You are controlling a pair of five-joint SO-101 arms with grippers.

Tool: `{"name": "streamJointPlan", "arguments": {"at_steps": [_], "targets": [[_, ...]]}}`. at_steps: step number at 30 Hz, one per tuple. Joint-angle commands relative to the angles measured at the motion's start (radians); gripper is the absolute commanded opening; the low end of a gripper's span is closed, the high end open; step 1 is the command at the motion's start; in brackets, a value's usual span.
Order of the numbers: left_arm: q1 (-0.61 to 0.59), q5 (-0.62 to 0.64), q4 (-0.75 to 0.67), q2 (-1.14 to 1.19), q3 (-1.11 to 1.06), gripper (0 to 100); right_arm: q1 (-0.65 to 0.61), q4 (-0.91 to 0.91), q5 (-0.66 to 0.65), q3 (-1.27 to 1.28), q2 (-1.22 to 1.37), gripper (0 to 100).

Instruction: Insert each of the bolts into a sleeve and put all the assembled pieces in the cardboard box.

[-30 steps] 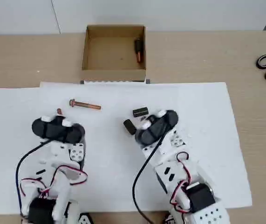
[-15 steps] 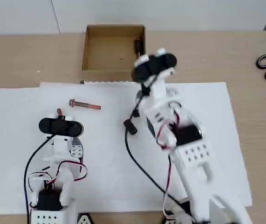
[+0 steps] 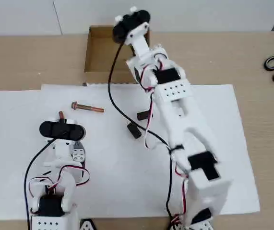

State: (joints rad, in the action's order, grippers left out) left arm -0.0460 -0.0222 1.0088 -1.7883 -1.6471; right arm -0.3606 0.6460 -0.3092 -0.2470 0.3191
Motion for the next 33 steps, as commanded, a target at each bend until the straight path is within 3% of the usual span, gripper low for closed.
{"name": "streamJointPlan", "arguments": {"at_steps": [1, 11, 18, 27, 30, 33], "targets": [[-0.003, -0.002, -0.018, -0.012, 0.004, 1, 0.008, -0.033, -0.097, -0.206, 0.116, 0.4], [-0.005, -0.002, -0.017, -0.012, 0.004, 1, -0.008, -0.088, -0.411, -0.376, 0.371, 1.1], [-0.005, -0.003, -0.017, -0.012, 0.004, 1, -0.013, -0.053, -0.416, -0.373, 0.372, 16.2], [-0.005, -0.005, -0.015, -0.012, 0.004, 1, -0.016, 0.010, -0.416, -0.379, 0.300, 16.2], [-0.005, -0.005, -0.015, -0.012, 0.004, 1, -0.031, 0.102, -0.416, -0.379, 0.234, 15.4], [-0.005, -0.005, -0.015, -0.012, 0.004, 1, -0.035, 0.275, -0.416, -0.379, 0.173, 7.6]]}}
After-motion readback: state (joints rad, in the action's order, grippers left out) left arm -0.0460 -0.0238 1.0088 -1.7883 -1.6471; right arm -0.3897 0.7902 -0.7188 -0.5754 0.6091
